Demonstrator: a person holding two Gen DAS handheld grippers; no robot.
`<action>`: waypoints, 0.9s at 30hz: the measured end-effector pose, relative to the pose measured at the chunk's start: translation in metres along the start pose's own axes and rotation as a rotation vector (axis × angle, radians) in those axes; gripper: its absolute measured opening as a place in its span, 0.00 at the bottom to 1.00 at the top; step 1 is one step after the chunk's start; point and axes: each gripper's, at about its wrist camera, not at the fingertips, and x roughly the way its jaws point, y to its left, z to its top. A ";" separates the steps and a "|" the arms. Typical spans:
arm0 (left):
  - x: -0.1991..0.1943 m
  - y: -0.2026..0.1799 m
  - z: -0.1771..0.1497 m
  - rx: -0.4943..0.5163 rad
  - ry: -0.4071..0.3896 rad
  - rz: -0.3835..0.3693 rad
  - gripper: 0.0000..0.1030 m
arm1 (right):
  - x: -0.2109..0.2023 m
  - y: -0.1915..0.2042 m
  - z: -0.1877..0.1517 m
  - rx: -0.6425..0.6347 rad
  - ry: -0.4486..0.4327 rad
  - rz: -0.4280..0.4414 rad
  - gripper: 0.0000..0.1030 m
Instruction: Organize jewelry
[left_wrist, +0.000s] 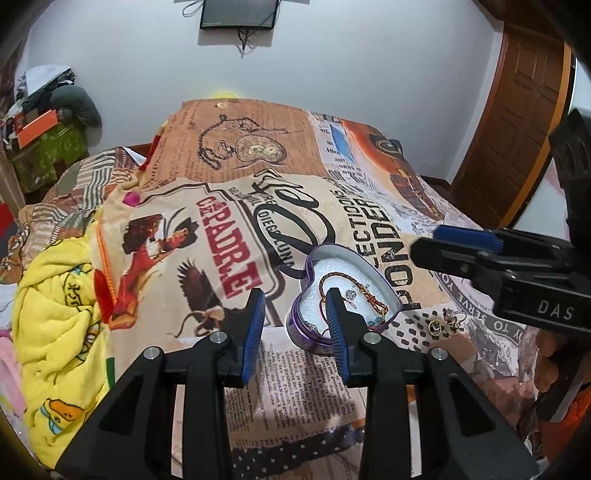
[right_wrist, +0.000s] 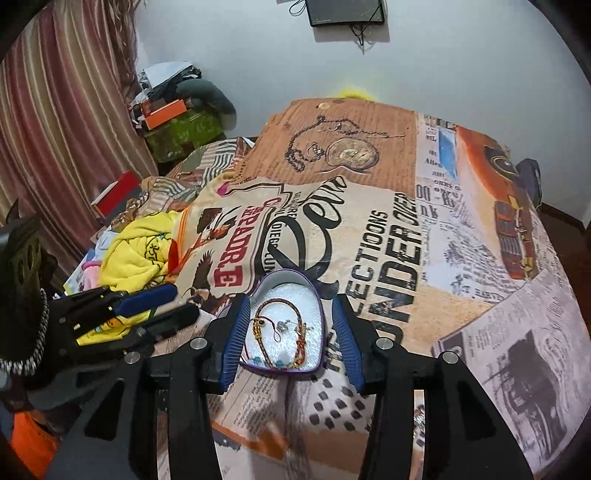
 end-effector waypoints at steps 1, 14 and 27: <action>-0.004 -0.001 0.000 -0.001 -0.005 0.003 0.32 | -0.004 0.000 -0.001 -0.001 -0.004 -0.006 0.41; -0.026 -0.039 -0.001 0.033 -0.006 -0.018 0.33 | -0.052 -0.023 -0.025 0.019 -0.031 -0.084 0.41; 0.001 -0.098 -0.005 0.120 0.072 -0.096 0.33 | -0.081 -0.086 -0.066 0.146 -0.012 -0.172 0.41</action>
